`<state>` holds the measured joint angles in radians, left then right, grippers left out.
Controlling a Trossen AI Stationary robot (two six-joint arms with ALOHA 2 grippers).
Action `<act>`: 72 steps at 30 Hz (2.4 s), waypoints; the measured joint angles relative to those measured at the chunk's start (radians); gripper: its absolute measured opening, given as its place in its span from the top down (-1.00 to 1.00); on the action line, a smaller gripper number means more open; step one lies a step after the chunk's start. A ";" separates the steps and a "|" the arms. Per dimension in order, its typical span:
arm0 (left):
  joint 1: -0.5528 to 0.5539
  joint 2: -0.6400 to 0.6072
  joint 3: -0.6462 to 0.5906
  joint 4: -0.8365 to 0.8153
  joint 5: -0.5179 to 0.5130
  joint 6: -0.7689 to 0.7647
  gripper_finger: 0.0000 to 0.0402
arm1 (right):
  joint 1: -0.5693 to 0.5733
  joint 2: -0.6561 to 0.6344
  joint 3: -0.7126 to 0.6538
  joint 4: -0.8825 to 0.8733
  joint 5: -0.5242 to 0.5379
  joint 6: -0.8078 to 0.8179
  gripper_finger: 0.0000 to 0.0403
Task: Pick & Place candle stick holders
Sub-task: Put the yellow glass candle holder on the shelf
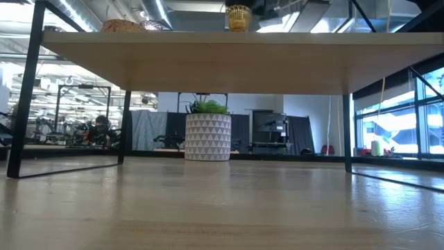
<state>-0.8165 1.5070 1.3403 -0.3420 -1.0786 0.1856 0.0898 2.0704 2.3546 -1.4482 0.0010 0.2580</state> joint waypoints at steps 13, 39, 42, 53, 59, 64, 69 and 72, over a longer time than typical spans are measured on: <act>-0.001 0.000 0.000 -0.012 0.008 -0.009 0.99 | 0.096 -0.132 0.002 -0.025 -0.099 -0.035 0.25; -0.009 0.000 0.000 -0.029 0.008 -0.026 0.99 | 0.132 -0.131 -0.416 0.033 0.275 -0.031 0.99; -0.017 0.000 0.000 -0.029 0.008 -0.026 0.99 | 0.119 -0.131 -0.416 0.057 0.252 -0.062 0.99; -0.034 0.000 0.000 -0.029 0.004 -0.017 0.99 | 0.107 -0.131 -0.416 0.150 0.115 -0.109 1.00; -0.034 0.000 0.000 -0.029 0.004 -0.016 0.99 | 0.105 -0.131 -0.416 0.192 0.143 -0.121 1.00; -0.034 0.000 0.000 -0.029 0.004 -0.016 0.99 | 0.091 -0.131 -0.416 0.215 0.145 -0.132 1.00; -0.034 0.000 0.000 -0.029 0.003 -0.016 0.99 | 0.079 -0.131 -0.416 0.266 0.144 -0.134 1.00; -0.034 0.000 0.000 -0.029 0.003 -0.016 0.99 | 0.077 -0.132 -0.430 0.327 0.145 -0.141 1.00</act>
<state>-0.8501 1.5070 1.3407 -0.3710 -1.0752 0.1699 0.1672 1.9388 1.9245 -1.1214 0.1455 0.1172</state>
